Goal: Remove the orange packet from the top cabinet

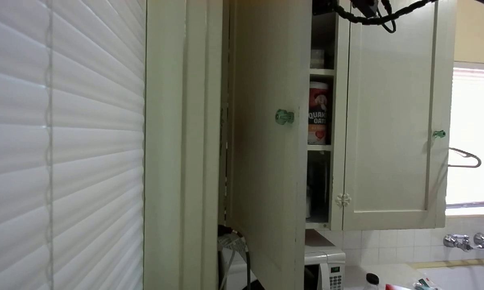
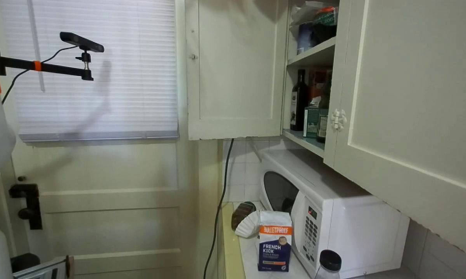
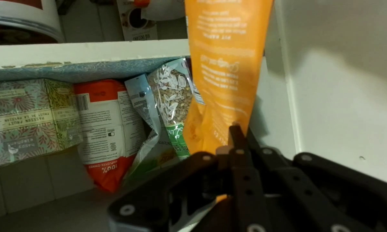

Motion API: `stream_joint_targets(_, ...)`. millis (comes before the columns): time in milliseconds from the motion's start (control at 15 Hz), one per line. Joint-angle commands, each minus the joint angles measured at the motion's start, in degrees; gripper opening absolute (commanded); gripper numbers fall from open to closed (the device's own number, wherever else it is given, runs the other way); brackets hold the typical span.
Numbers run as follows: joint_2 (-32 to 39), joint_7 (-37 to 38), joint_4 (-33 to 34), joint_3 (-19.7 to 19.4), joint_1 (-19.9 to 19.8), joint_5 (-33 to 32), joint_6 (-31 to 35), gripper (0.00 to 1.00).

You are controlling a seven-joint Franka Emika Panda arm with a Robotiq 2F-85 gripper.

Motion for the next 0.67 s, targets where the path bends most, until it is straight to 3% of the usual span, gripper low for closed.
stream_joint_targets(0,-0.23,-5.87,4.49,3.47,-5.38,11.46,-7.86,0.0)
stream_joint_targets(200,0.75,-5.76,1.87,4.59,-6.24,11.44,-7.72,0.0)
stream_joint_targets(600,0.17,-5.94,4.08,3.97,-5.49,11.31,-7.23,0.0)
